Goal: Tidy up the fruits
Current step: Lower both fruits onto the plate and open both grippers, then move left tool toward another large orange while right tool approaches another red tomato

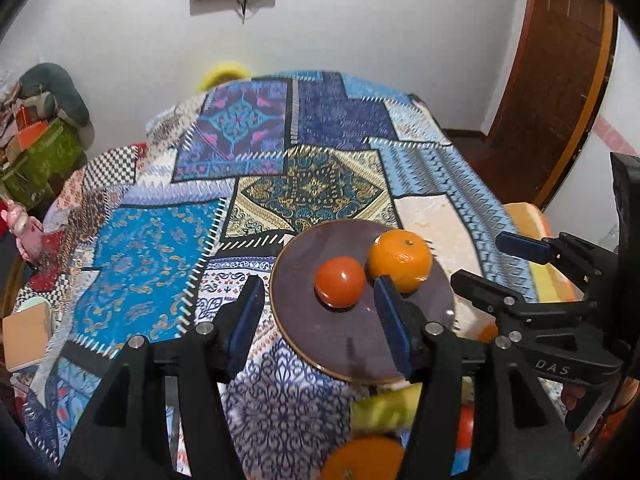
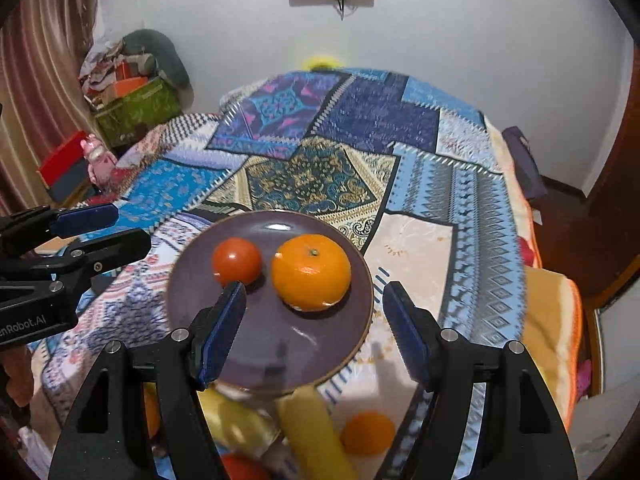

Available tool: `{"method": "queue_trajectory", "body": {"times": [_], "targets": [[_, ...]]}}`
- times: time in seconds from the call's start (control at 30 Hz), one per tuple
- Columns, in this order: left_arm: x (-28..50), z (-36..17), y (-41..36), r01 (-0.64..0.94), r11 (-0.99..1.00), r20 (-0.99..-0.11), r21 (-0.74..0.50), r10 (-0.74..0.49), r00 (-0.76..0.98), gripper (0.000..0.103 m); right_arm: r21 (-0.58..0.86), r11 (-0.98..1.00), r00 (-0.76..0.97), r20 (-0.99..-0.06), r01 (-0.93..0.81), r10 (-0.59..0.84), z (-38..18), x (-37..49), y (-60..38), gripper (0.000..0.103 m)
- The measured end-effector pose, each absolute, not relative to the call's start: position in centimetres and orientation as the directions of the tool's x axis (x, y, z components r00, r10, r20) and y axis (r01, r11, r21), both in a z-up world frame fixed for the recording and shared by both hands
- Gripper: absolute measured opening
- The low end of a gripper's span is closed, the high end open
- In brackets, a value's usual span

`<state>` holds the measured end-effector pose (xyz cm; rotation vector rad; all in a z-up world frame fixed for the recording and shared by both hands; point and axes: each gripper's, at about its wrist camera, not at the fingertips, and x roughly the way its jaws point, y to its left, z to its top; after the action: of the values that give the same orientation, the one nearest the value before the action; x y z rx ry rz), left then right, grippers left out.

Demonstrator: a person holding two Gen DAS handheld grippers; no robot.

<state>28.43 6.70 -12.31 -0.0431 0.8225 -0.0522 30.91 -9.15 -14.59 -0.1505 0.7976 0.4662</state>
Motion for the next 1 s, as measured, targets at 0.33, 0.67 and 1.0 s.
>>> {"method": "queue_trajectory", "body": {"times": [0.33, 0.67, 1.0], "targets": [[21.9, -10.6, 6.6, 0.015, 0.999, -0.701, -0.048, -0.045, 0.712, 0.063, 0.028, 0.883, 0.647, -0.670, -0.469, 0.365, -12.4, 25.3, -10.1, 0.069], [17.8, -13.0, 6.1, 0.016, 0.997, -0.743, -0.077, -0.068, 0.666, 0.063, 0.039, 0.885, 0.615, -0.704, -0.464, 0.354, -14.9, 21.3, -10.9, 0.069], [17.2, -16.8, 6.3, -0.017, 0.990, -0.792, -0.137, -0.099, 0.602, 0.064, 0.052, 0.881, 0.552, -0.761, -0.471, 0.341, -18.9, 19.8, -10.7, 0.069]]}}
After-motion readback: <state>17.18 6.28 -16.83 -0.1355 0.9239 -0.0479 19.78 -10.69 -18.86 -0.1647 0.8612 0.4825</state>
